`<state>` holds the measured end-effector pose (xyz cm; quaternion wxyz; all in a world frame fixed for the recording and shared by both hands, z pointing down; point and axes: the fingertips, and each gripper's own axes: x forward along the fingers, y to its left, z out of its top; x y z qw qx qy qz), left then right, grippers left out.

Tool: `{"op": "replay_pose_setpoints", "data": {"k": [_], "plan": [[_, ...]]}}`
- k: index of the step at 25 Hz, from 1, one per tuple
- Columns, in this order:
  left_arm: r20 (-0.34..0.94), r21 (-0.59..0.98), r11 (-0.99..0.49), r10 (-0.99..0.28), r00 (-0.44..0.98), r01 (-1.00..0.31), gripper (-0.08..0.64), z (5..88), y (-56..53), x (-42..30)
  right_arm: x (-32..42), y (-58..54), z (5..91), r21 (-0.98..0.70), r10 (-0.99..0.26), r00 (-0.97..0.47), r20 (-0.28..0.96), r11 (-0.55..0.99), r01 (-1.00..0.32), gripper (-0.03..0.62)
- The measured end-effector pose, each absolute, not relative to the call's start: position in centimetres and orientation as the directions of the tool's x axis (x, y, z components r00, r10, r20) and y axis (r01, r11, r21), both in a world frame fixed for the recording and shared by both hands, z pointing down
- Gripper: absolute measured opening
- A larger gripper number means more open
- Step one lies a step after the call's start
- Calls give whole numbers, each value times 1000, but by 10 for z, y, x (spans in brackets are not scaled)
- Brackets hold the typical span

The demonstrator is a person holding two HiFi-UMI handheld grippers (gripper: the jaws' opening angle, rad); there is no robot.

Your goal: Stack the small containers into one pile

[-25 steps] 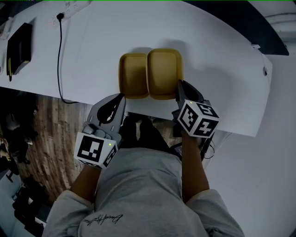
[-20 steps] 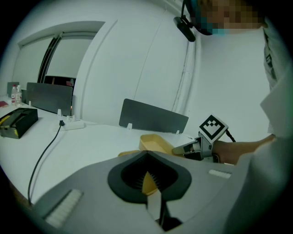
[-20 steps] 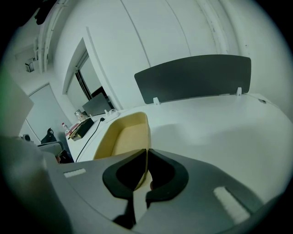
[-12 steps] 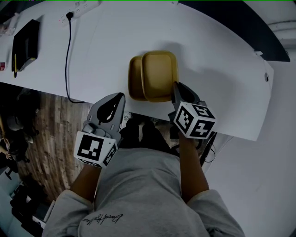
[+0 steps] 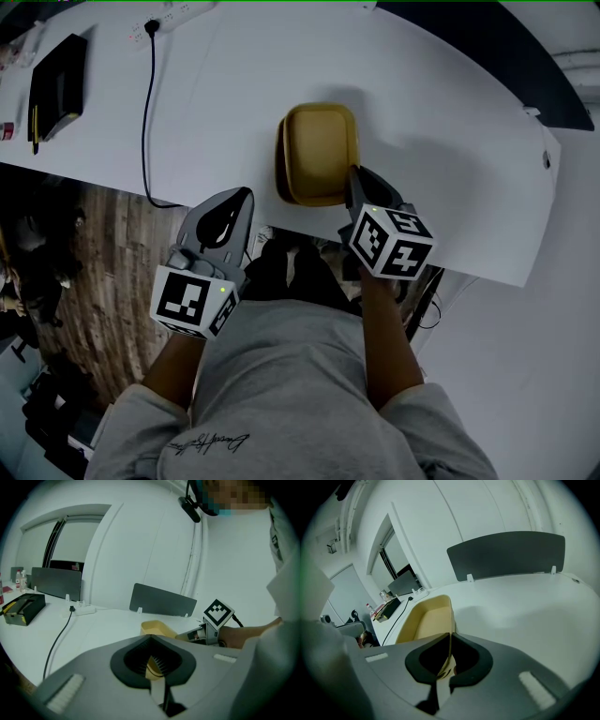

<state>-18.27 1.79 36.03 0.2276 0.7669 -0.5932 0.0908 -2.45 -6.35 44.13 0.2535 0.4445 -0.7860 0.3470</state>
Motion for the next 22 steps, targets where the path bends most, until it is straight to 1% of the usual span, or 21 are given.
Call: {"op": "replay_pose_setpoints", "data": {"k": [8,22], "plan": [[419,245,-218,-855,306,-945,2,369,20,-186,-34,-53,453,-323,-509,-461,727,340,-883,28],[445,260,-211,-840,311,-942,2,381,28,-191,-36,-49,468,-301,-510,-426,748,311,-902,28]]}}
